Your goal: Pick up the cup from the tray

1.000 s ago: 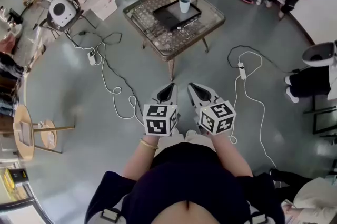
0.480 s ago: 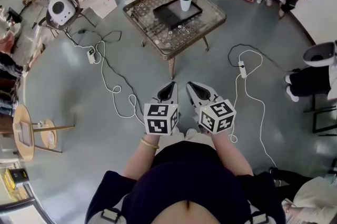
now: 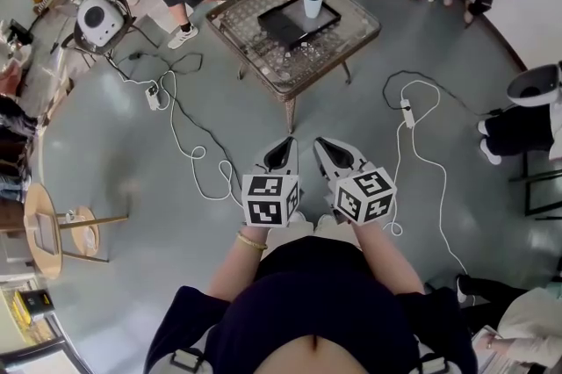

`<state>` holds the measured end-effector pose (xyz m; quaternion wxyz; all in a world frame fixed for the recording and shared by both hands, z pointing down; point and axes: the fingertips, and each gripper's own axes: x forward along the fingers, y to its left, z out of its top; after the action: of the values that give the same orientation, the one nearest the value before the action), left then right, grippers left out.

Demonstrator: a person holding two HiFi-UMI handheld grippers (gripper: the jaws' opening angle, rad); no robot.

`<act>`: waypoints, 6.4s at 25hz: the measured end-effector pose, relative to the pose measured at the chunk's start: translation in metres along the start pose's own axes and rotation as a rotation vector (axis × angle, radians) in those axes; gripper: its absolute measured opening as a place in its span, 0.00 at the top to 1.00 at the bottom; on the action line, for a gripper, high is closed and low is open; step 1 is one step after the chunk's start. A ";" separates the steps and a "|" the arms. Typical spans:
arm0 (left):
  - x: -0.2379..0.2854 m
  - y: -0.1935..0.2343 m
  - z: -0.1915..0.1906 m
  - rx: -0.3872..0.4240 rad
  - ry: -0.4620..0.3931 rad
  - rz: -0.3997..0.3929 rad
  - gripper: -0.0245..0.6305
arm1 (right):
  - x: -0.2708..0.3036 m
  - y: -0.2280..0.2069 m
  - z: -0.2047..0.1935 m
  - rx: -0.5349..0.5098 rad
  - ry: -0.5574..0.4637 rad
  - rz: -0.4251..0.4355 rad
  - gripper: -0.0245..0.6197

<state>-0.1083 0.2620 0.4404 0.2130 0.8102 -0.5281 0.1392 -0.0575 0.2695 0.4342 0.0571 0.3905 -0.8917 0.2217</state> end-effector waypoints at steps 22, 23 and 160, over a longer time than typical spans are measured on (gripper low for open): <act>0.044 0.039 0.011 -0.017 0.034 -0.022 0.95 | 0.052 -0.025 0.006 0.020 0.028 -0.020 0.95; 0.049 0.041 0.014 -0.020 0.032 -0.018 0.95 | 0.058 -0.029 0.008 0.019 0.029 -0.013 0.95; 0.574 0.192 0.158 0.024 0.137 0.113 0.38 | 0.336 -0.427 0.149 0.129 0.148 -0.163 0.95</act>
<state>-0.0520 -0.3407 0.5993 0.2307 0.7702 -0.5554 0.2123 0.0297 -0.2764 0.5436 0.1156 0.4470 -0.8343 0.3015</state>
